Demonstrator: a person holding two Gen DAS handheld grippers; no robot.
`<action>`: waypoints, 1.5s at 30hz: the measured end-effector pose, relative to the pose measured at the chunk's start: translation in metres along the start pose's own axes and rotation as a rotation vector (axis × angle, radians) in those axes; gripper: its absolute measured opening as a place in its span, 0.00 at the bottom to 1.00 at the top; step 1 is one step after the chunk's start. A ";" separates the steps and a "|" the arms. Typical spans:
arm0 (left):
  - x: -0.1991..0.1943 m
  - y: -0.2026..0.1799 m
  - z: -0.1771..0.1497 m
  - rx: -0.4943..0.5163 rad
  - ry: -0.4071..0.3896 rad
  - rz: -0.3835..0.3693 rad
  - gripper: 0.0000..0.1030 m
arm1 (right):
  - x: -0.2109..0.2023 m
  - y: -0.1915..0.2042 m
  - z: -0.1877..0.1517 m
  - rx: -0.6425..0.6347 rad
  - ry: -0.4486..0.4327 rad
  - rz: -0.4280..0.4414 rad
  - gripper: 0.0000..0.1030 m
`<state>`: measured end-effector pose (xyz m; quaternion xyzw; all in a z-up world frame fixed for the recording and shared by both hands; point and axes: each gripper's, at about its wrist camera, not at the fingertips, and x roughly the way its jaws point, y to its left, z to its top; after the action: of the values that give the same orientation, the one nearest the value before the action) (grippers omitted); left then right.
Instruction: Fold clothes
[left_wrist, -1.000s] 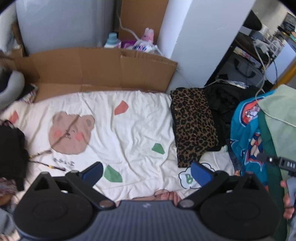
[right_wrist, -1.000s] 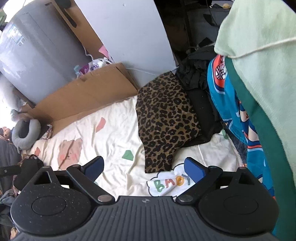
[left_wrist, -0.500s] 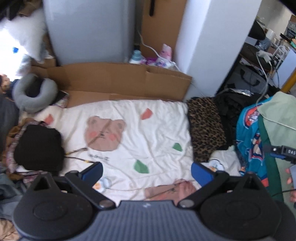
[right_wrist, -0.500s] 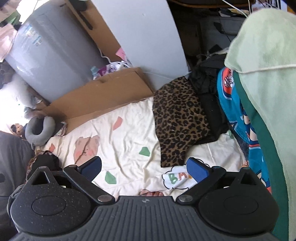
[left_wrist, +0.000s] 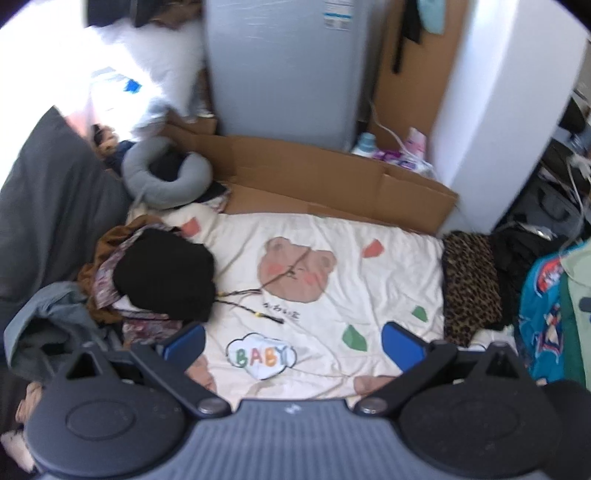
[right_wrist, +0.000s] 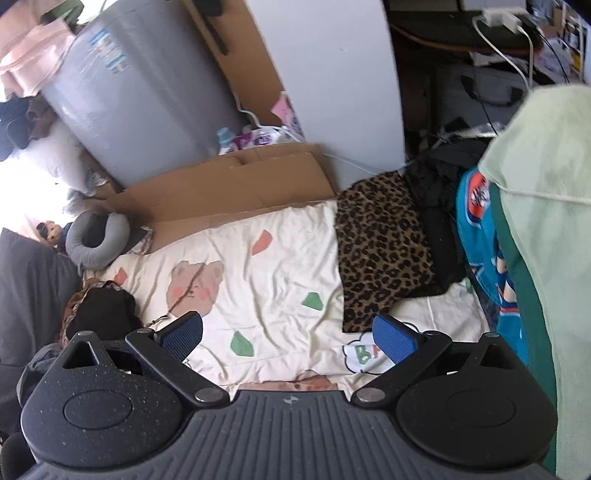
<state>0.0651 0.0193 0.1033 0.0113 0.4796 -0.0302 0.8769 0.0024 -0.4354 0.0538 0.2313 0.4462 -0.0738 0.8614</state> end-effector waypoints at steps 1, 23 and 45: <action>0.000 0.003 -0.002 -0.004 -0.003 0.007 0.99 | -0.002 0.007 0.001 -0.010 0.002 0.001 0.98; 0.006 0.047 -0.048 -0.090 -0.038 0.024 1.00 | -0.027 0.174 0.013 -0.206 0.006 0.089 0.99; 0.006 0.050 -0.064 -0.105 -0.023 0.067 1.00 | 0.010 0.165 -0.033 -0.236 0.104 0.035 0.99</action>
<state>0.0183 0.0724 0.0632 -0.0192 0.4696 0.0243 0.8823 0.0390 -0.2737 0.0843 0.1397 0.4919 0.0063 0.8593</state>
